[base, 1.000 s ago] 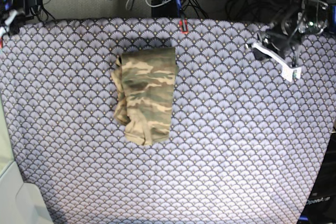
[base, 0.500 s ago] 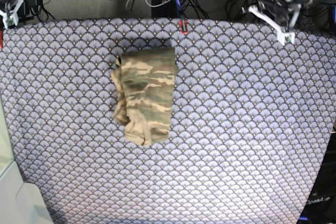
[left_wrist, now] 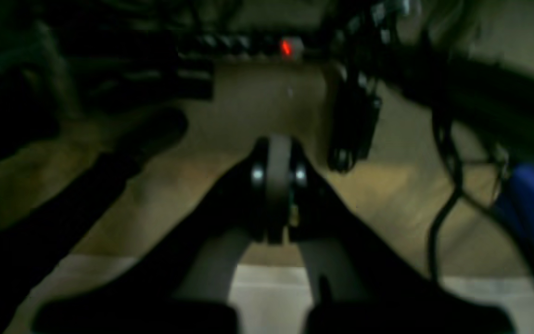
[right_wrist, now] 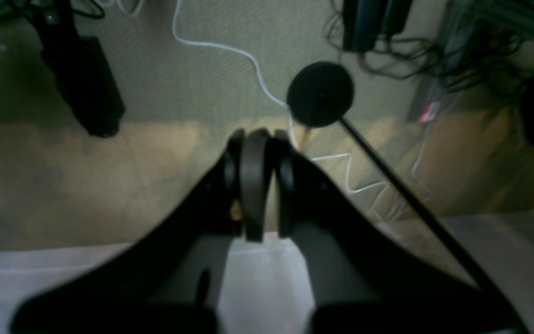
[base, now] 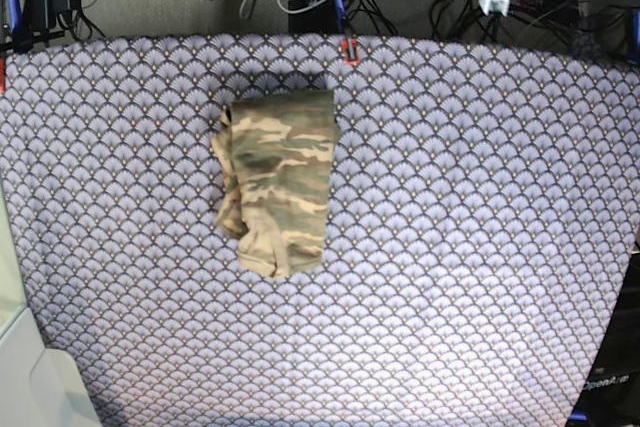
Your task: Fold the T-shirt properly
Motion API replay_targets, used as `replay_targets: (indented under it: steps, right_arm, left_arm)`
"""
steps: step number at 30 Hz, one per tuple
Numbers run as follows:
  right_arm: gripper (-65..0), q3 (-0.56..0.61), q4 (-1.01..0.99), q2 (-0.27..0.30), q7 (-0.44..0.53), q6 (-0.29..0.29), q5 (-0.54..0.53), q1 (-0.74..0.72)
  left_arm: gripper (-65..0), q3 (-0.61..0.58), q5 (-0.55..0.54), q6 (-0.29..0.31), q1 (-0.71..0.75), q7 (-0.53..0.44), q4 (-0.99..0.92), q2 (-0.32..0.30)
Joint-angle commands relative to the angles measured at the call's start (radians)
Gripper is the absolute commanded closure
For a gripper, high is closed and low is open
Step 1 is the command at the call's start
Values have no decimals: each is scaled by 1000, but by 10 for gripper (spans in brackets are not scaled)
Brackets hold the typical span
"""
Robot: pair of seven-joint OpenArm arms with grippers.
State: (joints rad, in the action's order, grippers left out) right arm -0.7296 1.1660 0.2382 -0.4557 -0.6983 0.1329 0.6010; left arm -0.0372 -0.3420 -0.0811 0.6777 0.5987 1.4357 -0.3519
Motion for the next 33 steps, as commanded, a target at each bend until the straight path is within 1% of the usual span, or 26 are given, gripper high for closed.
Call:
replay_targets:
  steps: [1, 4, 6, 10, 13, 15, 17, 19, 23, 24, 26, 28, 31, 33]
  right_arm:
    - [-24, -8, -30, 14, 22, 0, 0, 12]
    - [-24, -8, -126, 16, 102, 0, 0, -13]
    - [-24, -8, -172, 16, 143, 0, 0, -16]
    - [-24, 0, -294, 17, 292, 0, 0, -26]
    - [-24, 57, -387, 30, 377, 0, 0, -57]
    - [-24, 95, -469, 40, 418, 0, 0, -86]
    - [-24, 120, -571, 42, 486, 0, 0, -123]
    - [-24, 141, -685, 49, 573, 0, 0, -164]
    - [-24, 238, -861, 56, 711, 4, 0, -241]
    - [-24, 265, -886, 54, 736, 52, 0, -257]
    - [-24, 311, -914, 46, 766, 122, 0, -281]
    - [-24, 339, -927, 13, 776, 207, 0, -307]
    - [-24, 388, -934, -12, 776, 296, 0, -324]
    - [-24, 453, -935, -44, 771, 361, 1, -350]
  left_arm:
    - [-3, -13, 4, -9, 12, -27, -13, -9]
    - [-3, -65, 4, -15, -8, -92, -75, -9]
    - [-3, -71, -4, -15, -17, -112, -126, -8]
    - [-3, -65, 2, -9, -71, -118, -253, 35]
    - [-3, -69, 2, -7, -128, -125, -362, 47]
    - [-3, -73, 4, -7, -151, -173, -416, 72]
    - [-3, -73, 16, -7, -171, -244, -481, 92]
    - [-3, -73, 53, -7, -203, -309, -568, 112]
    - [-3, -71, 129, -7, -292, -400, -778, 167]
    - [-3, -71, 139, -7, -310, -429, -827, 181]
    - [-3, -71, 151, -7, -339, -480, -899, 208]
    - [-3, -71, 152, -7, -375, -518, -965, 233]
    - [-3, -71, 152, -7, -425, -535, -1067, 265]
    - [-3, -69, 152, -7, -464, -537, -1139, 277]
